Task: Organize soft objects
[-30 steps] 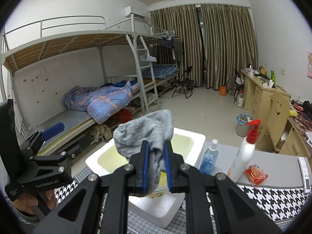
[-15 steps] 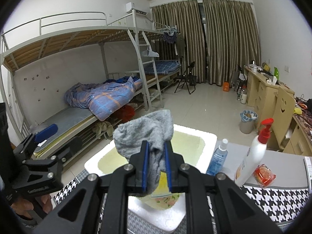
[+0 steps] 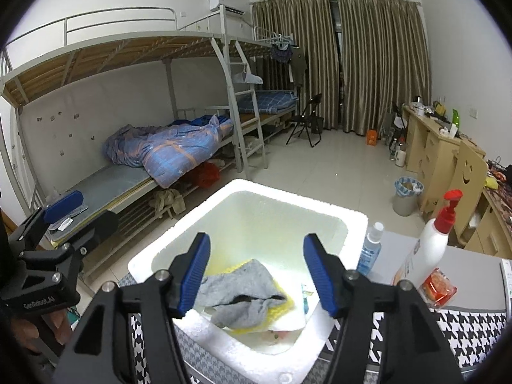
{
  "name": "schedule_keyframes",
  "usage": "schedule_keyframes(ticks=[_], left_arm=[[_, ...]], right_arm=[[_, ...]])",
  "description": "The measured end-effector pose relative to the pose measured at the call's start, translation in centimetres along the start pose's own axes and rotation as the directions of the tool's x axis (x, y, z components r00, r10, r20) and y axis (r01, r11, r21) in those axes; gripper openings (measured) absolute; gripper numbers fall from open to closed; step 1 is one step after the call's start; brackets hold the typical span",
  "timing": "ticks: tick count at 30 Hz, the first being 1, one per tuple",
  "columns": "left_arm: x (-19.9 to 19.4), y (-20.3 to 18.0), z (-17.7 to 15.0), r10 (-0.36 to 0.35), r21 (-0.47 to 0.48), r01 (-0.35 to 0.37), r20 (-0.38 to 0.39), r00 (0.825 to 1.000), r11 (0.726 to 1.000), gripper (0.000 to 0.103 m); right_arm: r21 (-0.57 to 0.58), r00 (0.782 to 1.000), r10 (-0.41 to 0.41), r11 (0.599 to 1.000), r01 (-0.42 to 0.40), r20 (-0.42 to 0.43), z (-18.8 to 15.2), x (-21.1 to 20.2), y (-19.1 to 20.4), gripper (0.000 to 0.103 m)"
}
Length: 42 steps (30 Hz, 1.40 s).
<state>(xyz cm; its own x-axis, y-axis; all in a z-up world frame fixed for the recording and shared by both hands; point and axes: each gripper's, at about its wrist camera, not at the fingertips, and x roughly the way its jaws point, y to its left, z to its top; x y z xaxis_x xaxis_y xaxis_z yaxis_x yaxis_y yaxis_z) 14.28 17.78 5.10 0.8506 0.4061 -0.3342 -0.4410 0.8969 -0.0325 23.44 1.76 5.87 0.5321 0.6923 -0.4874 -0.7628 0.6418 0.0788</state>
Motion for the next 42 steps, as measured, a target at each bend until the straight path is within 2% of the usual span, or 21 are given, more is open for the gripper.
schedule_keyframes(ticks=[4, 14, 28, 42], left_arm=[[-0.2, -0.2, 0.0, -0.003, 0.006, 0.003, 0.004, 1.0, 1.0, 0.101], [-1.5, -1.7, 0.4, -0.034, 0.021, 0.033, 0.025, 0.999, 0.999, 0.102], [-5.1, -3.7, 0.6, -0.072, 0.043, 0.069, 0.063, 0.995, 0.997, 0.102], [-8.0, -5.0, -0.7, -0.107, 0.04, 0.103, 0.098, 0.989, 0.994, 0.102]], right_arm=[[0.013, 1.0, -0.005, 1.0, 0.004, 0.029, 0.2, -1.1, -0.4, 0.077], [0.024, 0.992, -0.064, 0.998, 0.061, 0.112, 0.2, -4.1, -0.9, 0.097], [0.024, 0.982, -0.081, 0.997, 0.078, 0.171, -1.2, -7.6, -0.6, 0.098], [0.046, 0.968, -0.111, 0.994, 0.103, 0.225, -4.8, -10.8, -0.6, 0.102]])
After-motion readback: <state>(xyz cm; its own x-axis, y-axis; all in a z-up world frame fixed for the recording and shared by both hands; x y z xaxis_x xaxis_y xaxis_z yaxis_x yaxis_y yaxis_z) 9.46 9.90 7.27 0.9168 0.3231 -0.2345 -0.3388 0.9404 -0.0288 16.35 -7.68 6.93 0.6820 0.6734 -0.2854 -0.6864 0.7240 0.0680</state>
